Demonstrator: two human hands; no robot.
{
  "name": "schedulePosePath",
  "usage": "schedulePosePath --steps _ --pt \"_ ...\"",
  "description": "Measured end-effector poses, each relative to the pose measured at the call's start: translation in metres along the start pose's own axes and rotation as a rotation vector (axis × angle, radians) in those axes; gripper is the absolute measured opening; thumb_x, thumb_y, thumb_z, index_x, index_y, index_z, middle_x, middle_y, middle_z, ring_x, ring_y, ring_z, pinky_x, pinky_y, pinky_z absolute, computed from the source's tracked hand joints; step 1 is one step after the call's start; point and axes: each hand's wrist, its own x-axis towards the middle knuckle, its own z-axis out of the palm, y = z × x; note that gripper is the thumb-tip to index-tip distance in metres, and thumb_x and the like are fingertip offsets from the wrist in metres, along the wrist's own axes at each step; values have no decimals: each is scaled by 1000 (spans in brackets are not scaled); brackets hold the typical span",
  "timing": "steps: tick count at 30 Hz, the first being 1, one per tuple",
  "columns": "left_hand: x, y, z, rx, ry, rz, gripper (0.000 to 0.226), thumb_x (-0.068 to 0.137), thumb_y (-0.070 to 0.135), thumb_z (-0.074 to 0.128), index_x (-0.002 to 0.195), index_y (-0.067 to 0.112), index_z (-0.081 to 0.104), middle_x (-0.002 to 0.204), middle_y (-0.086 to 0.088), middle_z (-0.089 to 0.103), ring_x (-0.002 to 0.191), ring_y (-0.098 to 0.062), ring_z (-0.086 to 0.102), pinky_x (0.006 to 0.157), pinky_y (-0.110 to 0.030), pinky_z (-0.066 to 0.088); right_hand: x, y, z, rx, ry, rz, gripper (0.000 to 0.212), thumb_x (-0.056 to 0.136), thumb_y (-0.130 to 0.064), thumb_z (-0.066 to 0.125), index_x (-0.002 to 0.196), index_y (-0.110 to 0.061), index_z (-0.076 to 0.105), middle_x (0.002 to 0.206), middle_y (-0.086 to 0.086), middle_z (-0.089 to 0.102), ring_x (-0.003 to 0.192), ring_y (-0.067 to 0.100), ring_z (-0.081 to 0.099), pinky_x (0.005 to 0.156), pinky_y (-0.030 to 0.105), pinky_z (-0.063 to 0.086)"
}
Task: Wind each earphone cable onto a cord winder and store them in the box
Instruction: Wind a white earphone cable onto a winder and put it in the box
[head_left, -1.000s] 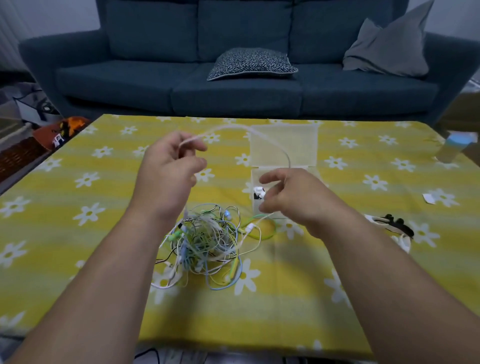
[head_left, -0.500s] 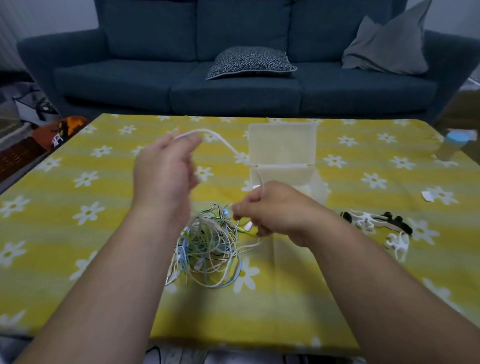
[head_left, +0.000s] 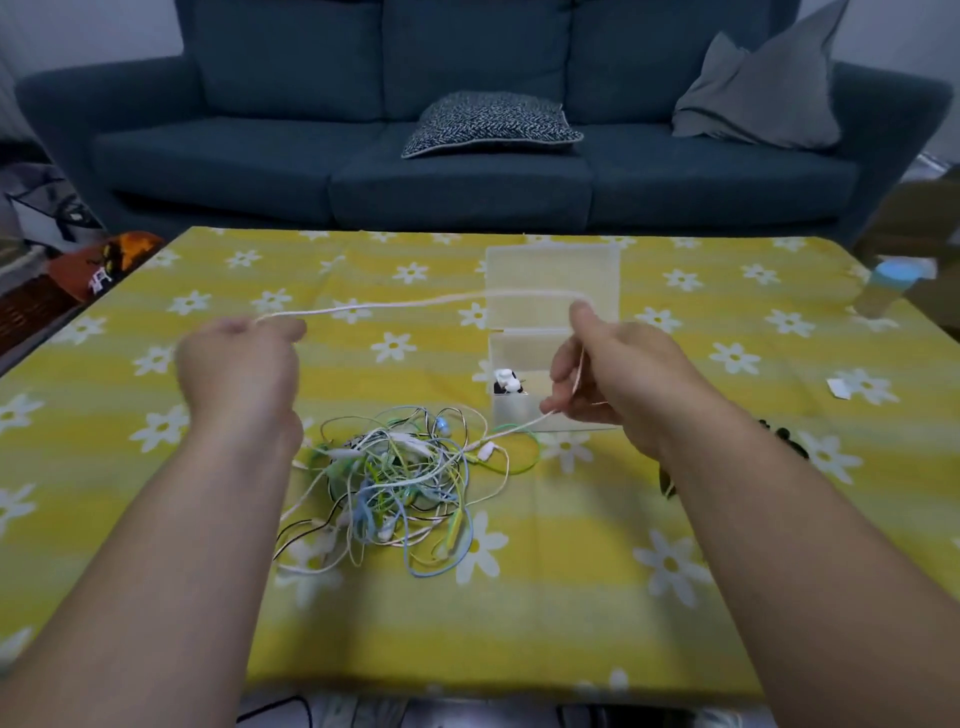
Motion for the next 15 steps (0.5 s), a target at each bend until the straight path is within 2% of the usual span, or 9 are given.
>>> schedulePosePath --steps 2,3,5,6,8,9,12,15 --pt "-15 -6 9 235 -232 143 36 78 2 72 108 19 61 84 0 56 71 -20 52 57 -23 36 -5 -8 -3 177 -28 30 65 105 -50 29 67 -6 58 51 14 59 62 32 68 69 38 55" --pt "-22 -9 12 308 -356 215 46 77 0 72 116 21 60 98 0 59 84 -19 57 63 -24 40 -7 -11 -3 220 -41 28 66 105 -50 28 67 -5 57 50 14 56 57 31 66 67 40 55" --pt "-36 -12 15 389 -520 408 62 74 5 72 128 30 54 124 5 54 102 -13 51 81 -25 43 -10 -16 -4 324 -87 24 65 105 -51 28 64 -8 54 49 11 49 50 26 59 62 38 57" --pt "-43 -10 17 420 -566 555 63 72 11 72 128 33 54 128 9 50 105 -10 48 88 -21 40 -10 -18 -4 394 -114 20 65 105 -52 28 63 -9 52 49 9 45 49 24 56 59 37 56" --pt "-51 -7 21 438 -657 808 51 68 24 71 117 32 64 122 11 53 108 -7 50 93 -12 36 -11 -22 -4 524 -149 -1 62 104 -51 29 61 -11 49 51 7 40 48 22 51 54 35 55" --pt "-55 -6 22 441 -718 848 40 68 28 75 107 31 70 114 11 57 105 -4 53 90 -12 38 -12 -24 -4 579 -160 -17 61 104 -51 30 61 -12 47 52 6 38 48 21 49 53 34 55" --pt "-57 -14 25 567 -877 773 14 70 31 86 81 30 76 91 12 60 85 1 54 75 -18 41 -13 -29 -7 729 -197 -61 59 104 -51 30 62 -12 43 56 4 35 49 17 45 49 32 54" --pt "-51 -22 25 687 -928 725 5 79 27 80 75 28 76 78 12 62 70 -3 54 70 -28 46 -13 -34 -14 860 -193 -87 57 104 -51 29 64 -13 42 56 2 35 47 14 45 50 31 55"
